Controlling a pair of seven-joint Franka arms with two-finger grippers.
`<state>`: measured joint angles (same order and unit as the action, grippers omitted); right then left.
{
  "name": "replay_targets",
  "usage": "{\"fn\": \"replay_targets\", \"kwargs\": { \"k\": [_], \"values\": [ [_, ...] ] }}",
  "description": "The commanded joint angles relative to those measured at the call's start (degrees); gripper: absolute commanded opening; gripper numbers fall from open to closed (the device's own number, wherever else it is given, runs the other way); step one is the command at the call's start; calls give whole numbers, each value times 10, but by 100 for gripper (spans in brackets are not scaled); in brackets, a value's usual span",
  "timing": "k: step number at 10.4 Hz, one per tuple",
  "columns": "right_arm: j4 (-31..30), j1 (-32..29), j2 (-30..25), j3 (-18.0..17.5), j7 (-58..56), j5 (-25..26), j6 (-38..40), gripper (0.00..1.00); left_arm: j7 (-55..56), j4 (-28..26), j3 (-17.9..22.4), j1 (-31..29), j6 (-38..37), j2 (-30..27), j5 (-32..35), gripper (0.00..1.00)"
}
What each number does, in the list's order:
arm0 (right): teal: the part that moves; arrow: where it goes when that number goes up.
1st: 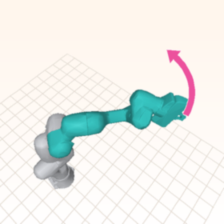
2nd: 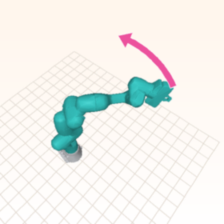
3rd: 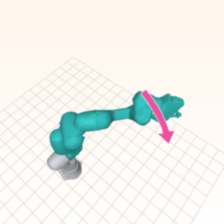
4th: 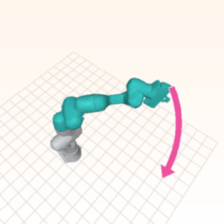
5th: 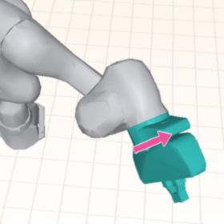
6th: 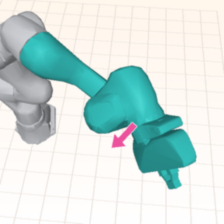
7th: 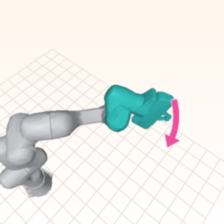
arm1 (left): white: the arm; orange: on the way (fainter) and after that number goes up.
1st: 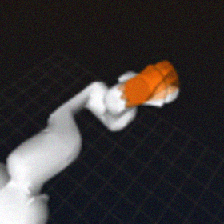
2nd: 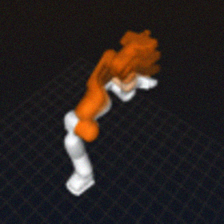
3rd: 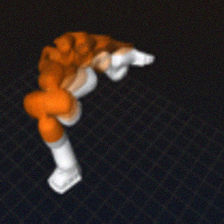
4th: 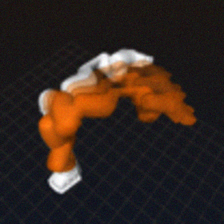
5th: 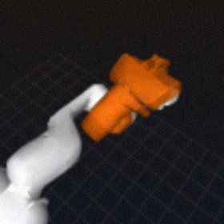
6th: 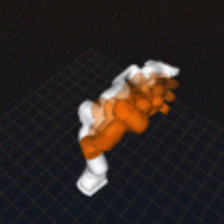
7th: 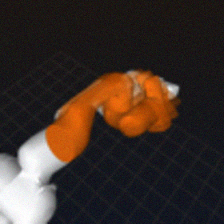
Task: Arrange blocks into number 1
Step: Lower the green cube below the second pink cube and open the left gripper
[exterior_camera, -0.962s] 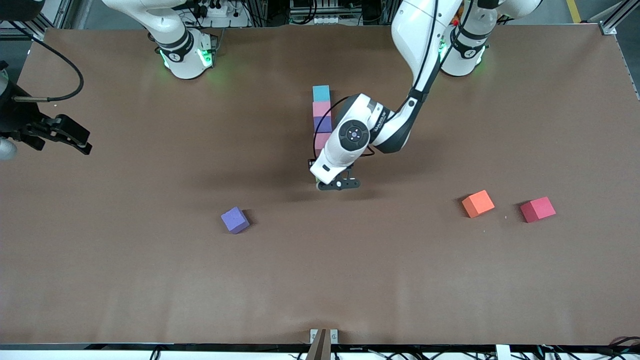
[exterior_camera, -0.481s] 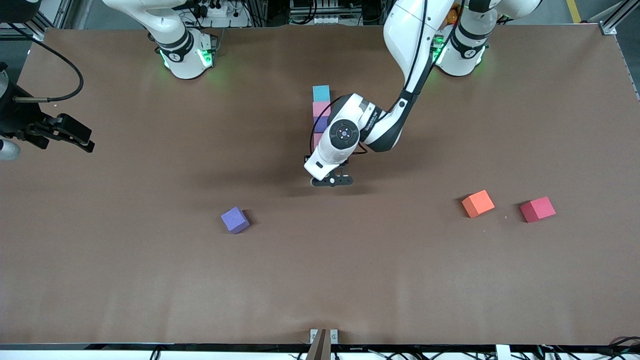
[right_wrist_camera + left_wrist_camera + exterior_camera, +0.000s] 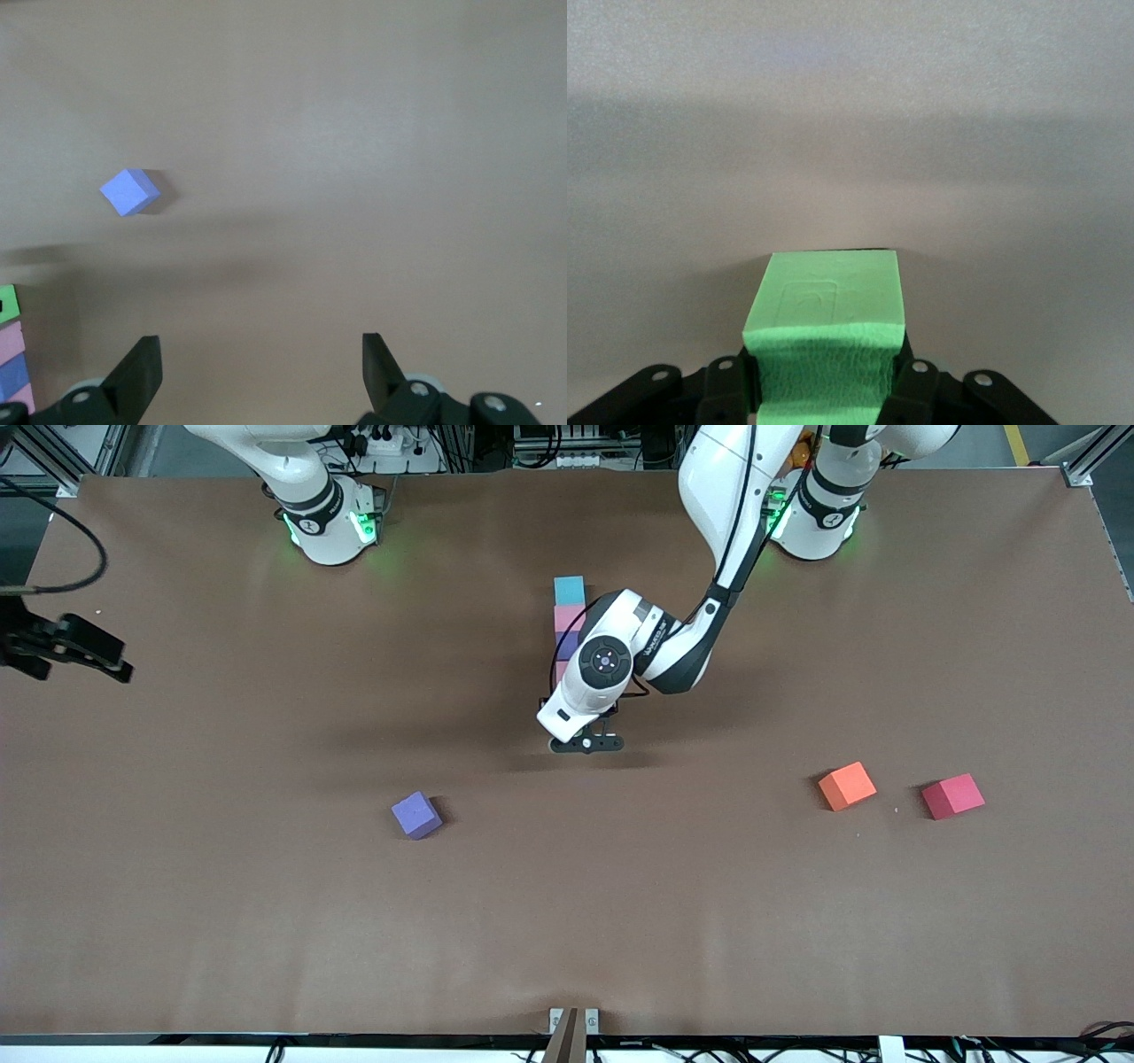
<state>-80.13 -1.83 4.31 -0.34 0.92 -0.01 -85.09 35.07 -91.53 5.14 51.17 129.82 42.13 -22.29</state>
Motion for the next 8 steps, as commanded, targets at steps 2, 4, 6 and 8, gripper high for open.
{"fn": "replay_targets", "kwargs": {
  "k": [2, 4, 6, 8],
  "values": [
    [-12, -5, -23, -8, -9, -3, 16, 100, -4, 7, 6, 3, -18, 1, 13, 0],
    [-12, -5, -24, -7, -9, -2, 18, 100, 1, 7, 6, 7, -18, 1, 6, 0],
    [-12, -9, -25, -6, -10, -2, 33, 100, 32, 7, 6, 15, -18, 0, 1, 99],
    [-13, -12, -22, -6, -13, -2, 35, 100, 61, 6, 7, 11, -32, -36, 3, 100]
  ]
}}
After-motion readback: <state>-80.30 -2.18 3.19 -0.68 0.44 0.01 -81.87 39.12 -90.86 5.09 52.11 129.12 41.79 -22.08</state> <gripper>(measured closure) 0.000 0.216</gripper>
